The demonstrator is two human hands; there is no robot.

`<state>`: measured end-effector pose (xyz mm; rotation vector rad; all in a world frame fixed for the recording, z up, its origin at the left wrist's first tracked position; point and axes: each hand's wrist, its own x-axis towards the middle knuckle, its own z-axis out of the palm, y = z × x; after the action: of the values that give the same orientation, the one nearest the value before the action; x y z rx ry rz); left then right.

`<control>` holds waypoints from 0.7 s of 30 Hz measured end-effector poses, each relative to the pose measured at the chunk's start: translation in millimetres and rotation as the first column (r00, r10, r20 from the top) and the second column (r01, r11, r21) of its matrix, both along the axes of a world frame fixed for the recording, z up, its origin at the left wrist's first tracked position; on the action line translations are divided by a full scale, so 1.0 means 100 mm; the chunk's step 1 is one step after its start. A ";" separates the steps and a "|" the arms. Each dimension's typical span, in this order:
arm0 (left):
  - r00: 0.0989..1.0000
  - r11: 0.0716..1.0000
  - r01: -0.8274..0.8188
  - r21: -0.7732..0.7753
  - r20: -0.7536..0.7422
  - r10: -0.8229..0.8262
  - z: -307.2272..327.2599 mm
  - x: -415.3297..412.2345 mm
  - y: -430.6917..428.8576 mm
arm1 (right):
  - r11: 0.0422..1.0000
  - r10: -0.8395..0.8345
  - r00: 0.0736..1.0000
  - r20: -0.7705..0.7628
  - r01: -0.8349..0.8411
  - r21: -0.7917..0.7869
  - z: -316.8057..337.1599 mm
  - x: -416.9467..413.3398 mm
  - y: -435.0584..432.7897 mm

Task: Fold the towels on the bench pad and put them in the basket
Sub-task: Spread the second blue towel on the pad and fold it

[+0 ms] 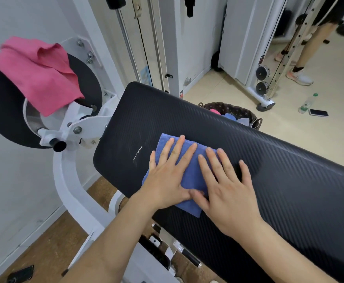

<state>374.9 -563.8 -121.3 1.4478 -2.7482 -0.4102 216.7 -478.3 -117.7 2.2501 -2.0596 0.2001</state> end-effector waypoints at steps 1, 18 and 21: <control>1.000 1.000 0.010 -0.014 -0.011 -0.010 0.02 0.02 0.01 | 0.999 -0.022 1.000 -0.010 0.022 0.042 -0.01 -0.03 -0.02; 0.997 0.998 0.057 -0.030 -0.046 -0.058 -0.15 0.30 0.32 | 0.967 0.250 0.957 0.147 -0.240 -0.082 -0.18 0.24 0.06; 0.969 0.995 0.075 -0.066 -0.233 -0.088 -0.07 0.46 0.34 | 0.972 0.235 0.961 0.146 -0.234 -0.028 -0.19 0.25 0.08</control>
<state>421.0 -529.4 -128.0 1.1907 -2.6131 -0.4683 242.1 -470.7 -137.2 2.5416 -1.8434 0.4048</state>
